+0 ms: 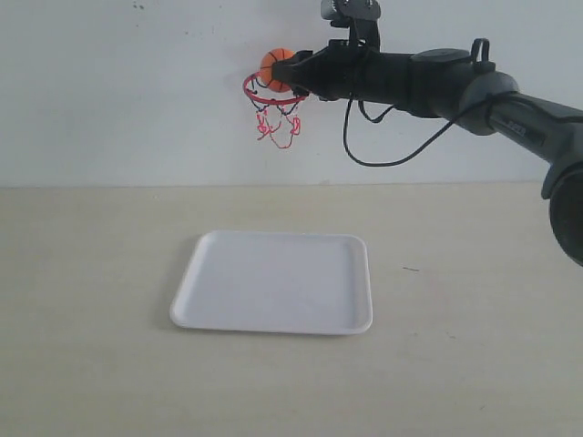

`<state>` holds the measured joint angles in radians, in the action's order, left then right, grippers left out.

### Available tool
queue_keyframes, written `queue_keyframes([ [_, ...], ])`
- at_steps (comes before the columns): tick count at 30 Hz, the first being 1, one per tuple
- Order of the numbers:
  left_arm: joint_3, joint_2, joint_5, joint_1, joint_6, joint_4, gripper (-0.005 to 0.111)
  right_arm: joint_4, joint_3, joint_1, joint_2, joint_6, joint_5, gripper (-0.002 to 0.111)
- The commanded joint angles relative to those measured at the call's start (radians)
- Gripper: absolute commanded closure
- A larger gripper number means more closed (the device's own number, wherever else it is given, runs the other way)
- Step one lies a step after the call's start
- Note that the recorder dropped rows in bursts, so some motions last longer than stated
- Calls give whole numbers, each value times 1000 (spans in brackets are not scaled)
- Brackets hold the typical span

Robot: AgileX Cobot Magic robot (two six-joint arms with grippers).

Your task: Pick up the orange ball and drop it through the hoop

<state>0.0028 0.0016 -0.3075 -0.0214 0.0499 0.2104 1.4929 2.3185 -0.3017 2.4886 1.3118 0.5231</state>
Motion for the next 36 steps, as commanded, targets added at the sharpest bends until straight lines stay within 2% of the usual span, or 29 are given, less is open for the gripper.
queue_keyframes([
  [1, -3, -2, 9, 1, -4, 2, 103, -18, 7, 1, -24, -3, -2, 106],
  [3, -3, -2, 9, 1, -4, 2, 103, -26, 7, 1, -24, -3, -3, 106],
  [5, -3, -2, 9, 1, -4, 2, 103, -26, 7, 1, -24, -3, -4, 100],
  [7, -3, -2, 9, 1, -4, 2, 103, -26, 7, 1, -24, -3, -6, 81],
  [10, -3, -2, 9, 1, -4, 2, 103, -26, 7, 1, -24, -35, -27, 41],
  [11, -3, -2, 9, 1, -4, 2, 103, -26, 7, 1, -24, -61, -31, 37],
  [13, -3, -2, 9, 1, -4, 2, 103, -26, 7, 4, -25, -123, -27, 57],
  [15, -3, -2, 9, 1, -4, 2, 103, -53, 7, 5, -27, -146, -18, 104],
  [20, -3, -2, 9, 1, -4, 2, 103, -107, 7, 12, -33, -158, -22, 106],
  [24, -3, -2, 9, 1, -4, 2, 103, -272, 7, 44, -85, -190, 80, 109],
  [29, -3, -2, 9, 1, -4, 2, 103, -614, 7, 165, -170, -524, 332, 109],
  [33, -3, -2, 9, 1, -4, 2, 103, -661, 7, 276, -191, -716, 661, 109],
  [36, -3, -2, 9, 1, -4, 2, 103, -688, -21, 330, -207, -950, 698, 109],
])
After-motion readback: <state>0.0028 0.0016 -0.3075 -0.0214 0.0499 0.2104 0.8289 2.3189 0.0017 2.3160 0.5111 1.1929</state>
